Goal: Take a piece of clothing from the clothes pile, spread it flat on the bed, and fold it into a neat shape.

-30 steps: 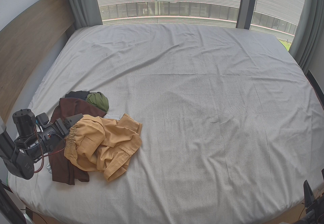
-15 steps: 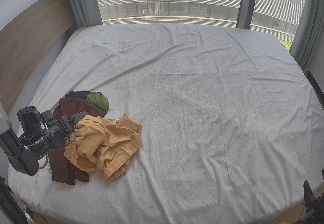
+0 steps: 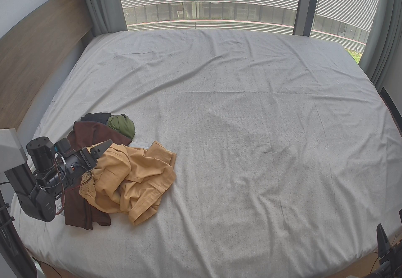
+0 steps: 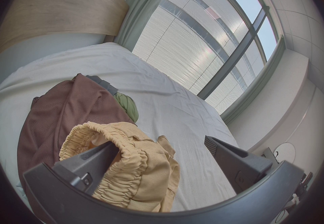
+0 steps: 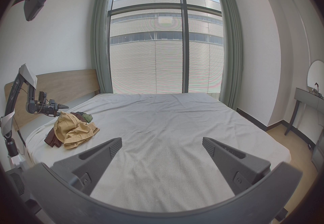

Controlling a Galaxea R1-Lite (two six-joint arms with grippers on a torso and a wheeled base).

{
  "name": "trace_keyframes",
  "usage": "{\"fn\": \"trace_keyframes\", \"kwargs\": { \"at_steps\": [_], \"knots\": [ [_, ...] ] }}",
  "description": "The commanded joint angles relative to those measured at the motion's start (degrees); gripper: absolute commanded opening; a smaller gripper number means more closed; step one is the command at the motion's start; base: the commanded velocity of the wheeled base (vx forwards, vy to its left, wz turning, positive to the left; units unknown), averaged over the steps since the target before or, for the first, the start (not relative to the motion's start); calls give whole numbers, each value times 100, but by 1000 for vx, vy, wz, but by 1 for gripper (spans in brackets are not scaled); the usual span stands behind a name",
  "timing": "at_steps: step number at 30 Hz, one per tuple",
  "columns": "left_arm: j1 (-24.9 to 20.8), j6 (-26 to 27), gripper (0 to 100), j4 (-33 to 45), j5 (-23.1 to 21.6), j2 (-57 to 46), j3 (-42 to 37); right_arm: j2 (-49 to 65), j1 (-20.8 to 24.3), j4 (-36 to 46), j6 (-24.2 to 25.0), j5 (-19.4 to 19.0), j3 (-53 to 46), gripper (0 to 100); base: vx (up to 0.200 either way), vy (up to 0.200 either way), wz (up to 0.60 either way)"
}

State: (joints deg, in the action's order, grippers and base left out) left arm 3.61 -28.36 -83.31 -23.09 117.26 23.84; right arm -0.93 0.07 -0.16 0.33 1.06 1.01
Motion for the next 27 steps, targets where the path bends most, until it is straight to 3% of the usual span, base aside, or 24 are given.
{"fn": "trace_keyframes", "kwargs": {
  "at_steps": [1,12,13,27],
  "knots": [
    [-88,23,100,-265,-3,324,-73,84,1,-2,2,-1,-101,100,0,0,0],
    [-80,23,100,-273,6,368,-117,84,1,-2,2,-1,-101,100,0,0,0],
    [-80,23,0,-273,6,368,-126,84,1,-2,2,-1,-101,100,0,0,0],
    [-440,-355,0,-520,-47,-98,-416,84,1,-2,2,-1,-101,100,0,0,0]
  ]
}}
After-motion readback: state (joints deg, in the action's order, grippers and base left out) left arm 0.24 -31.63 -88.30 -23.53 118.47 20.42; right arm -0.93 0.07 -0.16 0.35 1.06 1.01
